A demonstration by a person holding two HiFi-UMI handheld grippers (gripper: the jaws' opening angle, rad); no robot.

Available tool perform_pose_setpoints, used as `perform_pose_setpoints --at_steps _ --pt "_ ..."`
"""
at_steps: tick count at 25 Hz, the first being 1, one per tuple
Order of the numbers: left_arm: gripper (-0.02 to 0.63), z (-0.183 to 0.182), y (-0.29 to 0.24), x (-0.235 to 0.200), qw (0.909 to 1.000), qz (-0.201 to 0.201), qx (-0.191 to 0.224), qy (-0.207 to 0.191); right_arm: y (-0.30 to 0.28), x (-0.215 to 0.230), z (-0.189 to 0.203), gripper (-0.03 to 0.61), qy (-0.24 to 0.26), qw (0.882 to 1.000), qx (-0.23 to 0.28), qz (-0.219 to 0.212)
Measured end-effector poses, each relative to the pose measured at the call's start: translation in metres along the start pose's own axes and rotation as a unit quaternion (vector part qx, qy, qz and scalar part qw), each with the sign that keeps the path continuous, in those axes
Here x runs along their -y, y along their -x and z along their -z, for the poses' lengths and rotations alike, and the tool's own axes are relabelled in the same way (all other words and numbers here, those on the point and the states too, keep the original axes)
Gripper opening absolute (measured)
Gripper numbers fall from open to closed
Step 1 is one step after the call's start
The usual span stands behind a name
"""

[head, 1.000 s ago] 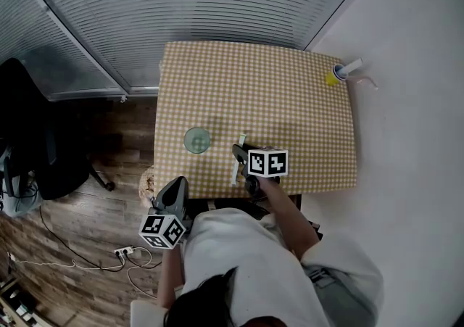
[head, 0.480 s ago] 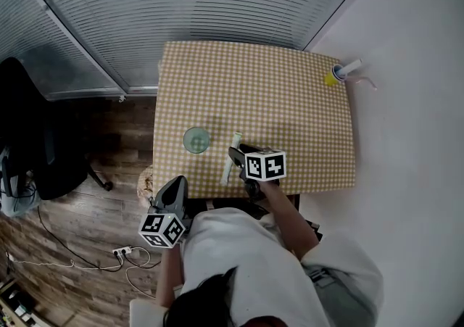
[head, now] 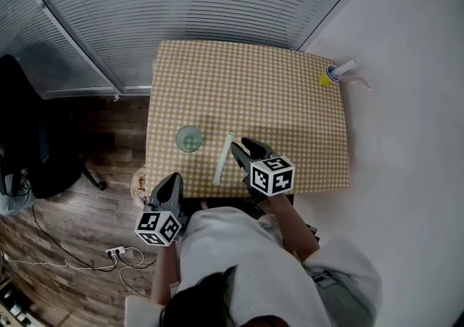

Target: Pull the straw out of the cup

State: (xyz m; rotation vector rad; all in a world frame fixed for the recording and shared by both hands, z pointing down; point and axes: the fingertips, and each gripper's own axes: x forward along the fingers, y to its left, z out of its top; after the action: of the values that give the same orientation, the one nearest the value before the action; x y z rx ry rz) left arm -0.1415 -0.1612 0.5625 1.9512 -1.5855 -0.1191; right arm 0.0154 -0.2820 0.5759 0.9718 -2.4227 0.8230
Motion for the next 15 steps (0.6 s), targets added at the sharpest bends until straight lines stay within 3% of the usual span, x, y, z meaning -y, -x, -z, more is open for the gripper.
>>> perform_pose_setpoints --at_steps 10,15 --pt "0.014 -0.022 -0.015 0.024 0.9993 0.013 0.035 0.006 0.037 -0.007 -0.024 0.112 0.045 0.998 0.050 0.008" --pt "0.014 -0.020 -0.024 0.041 0.9991 0.030 0.025 -0.014 0.047 -0.010 -0.024 0.090 0.038 0.997 0.061 -0.001"
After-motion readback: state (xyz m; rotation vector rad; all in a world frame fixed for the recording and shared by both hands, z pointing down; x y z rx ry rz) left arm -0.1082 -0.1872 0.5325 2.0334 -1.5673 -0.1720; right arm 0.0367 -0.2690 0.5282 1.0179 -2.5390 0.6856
